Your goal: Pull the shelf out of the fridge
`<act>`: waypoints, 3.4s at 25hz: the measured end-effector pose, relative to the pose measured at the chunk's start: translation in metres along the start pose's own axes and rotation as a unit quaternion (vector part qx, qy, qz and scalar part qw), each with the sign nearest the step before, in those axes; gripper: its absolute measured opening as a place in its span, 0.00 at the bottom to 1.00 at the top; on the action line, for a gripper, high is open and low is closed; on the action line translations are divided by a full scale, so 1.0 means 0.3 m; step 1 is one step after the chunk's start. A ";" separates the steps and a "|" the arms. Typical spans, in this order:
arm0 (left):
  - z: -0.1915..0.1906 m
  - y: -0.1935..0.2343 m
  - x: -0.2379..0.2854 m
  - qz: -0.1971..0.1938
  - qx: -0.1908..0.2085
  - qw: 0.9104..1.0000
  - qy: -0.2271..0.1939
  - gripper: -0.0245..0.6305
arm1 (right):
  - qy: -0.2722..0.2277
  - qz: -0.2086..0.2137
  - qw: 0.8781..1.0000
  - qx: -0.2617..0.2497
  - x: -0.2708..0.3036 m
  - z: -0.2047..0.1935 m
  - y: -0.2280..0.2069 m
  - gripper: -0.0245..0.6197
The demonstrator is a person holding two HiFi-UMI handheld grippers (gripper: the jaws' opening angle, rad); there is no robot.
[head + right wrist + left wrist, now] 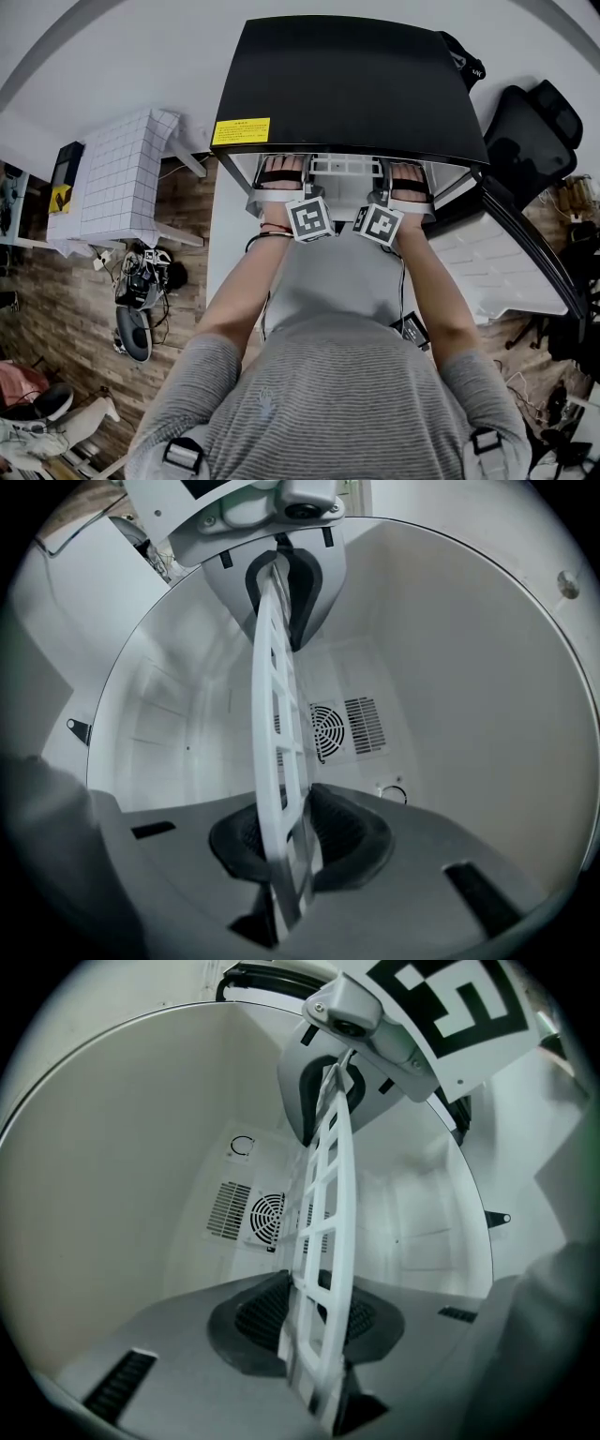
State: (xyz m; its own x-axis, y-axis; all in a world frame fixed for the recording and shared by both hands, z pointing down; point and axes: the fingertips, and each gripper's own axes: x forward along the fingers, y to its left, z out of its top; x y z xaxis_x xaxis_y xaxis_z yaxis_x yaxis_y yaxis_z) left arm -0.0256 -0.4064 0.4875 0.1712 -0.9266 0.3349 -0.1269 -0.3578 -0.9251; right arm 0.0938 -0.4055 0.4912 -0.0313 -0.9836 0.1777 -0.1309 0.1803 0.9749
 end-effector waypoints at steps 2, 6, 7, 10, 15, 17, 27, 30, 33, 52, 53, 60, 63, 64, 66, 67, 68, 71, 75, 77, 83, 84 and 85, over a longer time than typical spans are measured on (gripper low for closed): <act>-0.003 0.000 0.000 0.003 0.003 1.000 0.002 0.19 | 0.001 -0.001 1.000 0.000 0.000 0.000 0.000 0.12; 0.000 0.001 -0.002 0.004 -0.004 1.000 0.000 0.19 | 0.003 0.000 1.000 0.000 -0.002 0.001 -0.001 0.11; 0.002 -0.001 -0.003 0.002 -0.007 1.000 -0.002 0.19 | 0.004 0.000 1.000 0.000 -0.003 0.001 0.000 0.11; -0.002 0.002 0.001 0.012 -0.002 1.000 0.002 0.19 | 0.006 0.001 1.000 -0.001 -0.002 -0.001 0.003 0.11; -0.007 0.005 -0.001 0.010 0.001 1.000 0.010 0.19 | 0.010 0.004 1.000 -0.001 -0.001 0.000 0.000 0.11; -0.007 0.005 -0.003 0.011 -0.002 1.000 0.010 0.19 | 0.012 0.005 1.000 -0.001 -0.002 -0.001 0.000 0.11; -0.003 -0.004 -0.021 0.010 -0.006 1.000 0.009 0.19 | 0.017 0.008 1.000 0.003 -0.021 -0.004 0.004 0.11; -0.002 -0.005 -0.029 0.010 -0.009 1.000 0.007 0.19 | 0.017 0.009 1.000 0.005 -0.029 -0.001 0.006 0.11; -0.005 -0.007 -0.037 0.008 -0.012 1.000 0.007 0.19 | 0.018 0.010 1.000 0.005 -0.037 0.001 0.006 0.11; 0.015 -0.028 -0.091 0.008 -0.024 1.000 -0.007 0.19 | 0.024 0.010 1.000 0.013 -0.095 0.001 0.014 0.11; 0.016 -0.029 -0.094 0.007 -0.023 1.000 -0.006 0.19 | 0.025 0.011 1.000 0.014 -0.097 0.000 0.015 0.11; 0.012 -0.041 -0.109 0.008 -0.026 1.000 -0.004 0.19 | 0.026 0.011 0.999 0.017 -0.117 0.004 0.018 0.11; 0.015 -0.047 -0.118 0.008 -0.028 1.000 -0.005 0.19 | 0.027 0.011 0.999 0.018 -0.128 0.001 0.022 0.11; 0.018 -0.049 -0.122 0.008 -0.028 1.000 -0.007 0.19 | 0.027 0.011 0.999 0.018 -0.132 0.000 0.024 0.11; 0.020 -0.049 -0.136 0.008 -0.029 1.000 -0.008 0.19 | 0.026 0.011 0.999 0.018 -0.144 0.001 0.026 0.11; 0.020 -0.049 -0.145 0.006 -0.030 1.000 -0.008 0.19 | 0.026 0.011 0.999 0.018 -0.150 0.002 0.027 0.11; 0.020 -0.048 -0.154 0.005 -0.030 0.999 -0.007 0.19 | 0.025 0.011 0.999 0.019 -0.157 0.003 0.027 0.11; 0.023 -0.055 -0.168 0.006 -0.032 0.999 -0.010 0.19 | 0.026 0.011 0.999 0.019 -0.176 0.003 0.028 0.11; 0.023 -0.066 -0.184 0.008 -0.033 0.999 -0.011 0.19 | 0.027 0.011 0.999 0.022 -0.195 0.004 0.031 0.11; 0.023 -0.063 -0.199 0.006 -0.032 0.999 -0.009 0.19 | 0.026 0.011 0.999 0.023 -0.204 0.005 0.036 0.11; 0.027 -0.073 -0.229 0.004 -0.033 0.999 -0.010 0.19 | 0.024 0.010 0.999 0.026 -0.235 0.006 0.041 0.11; 0.027 -0.075 -0.233 0.003 -0.033 0.999 -0.010 0.19 | 0.024 0.009 0.999 0.026 -0.239 0.007 0.041 0.11; 0.026 -0.075 -0.238 0.003 -0.034 0.999 -0.010 0.19 | 0.024 0.009 0.999 0.026 -0.244 0.009 0.041 0.11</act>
State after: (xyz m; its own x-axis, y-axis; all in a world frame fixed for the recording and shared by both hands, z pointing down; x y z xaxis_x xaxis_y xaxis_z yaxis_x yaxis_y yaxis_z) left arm -0.0273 -0.3313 0.4830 0.1897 -0.9264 0.3253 -0.1931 -0.3601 -0.9127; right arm 0.0919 -0.3312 0.4900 0.0134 -0.9791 0.2029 -0.1824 0.1971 0.9633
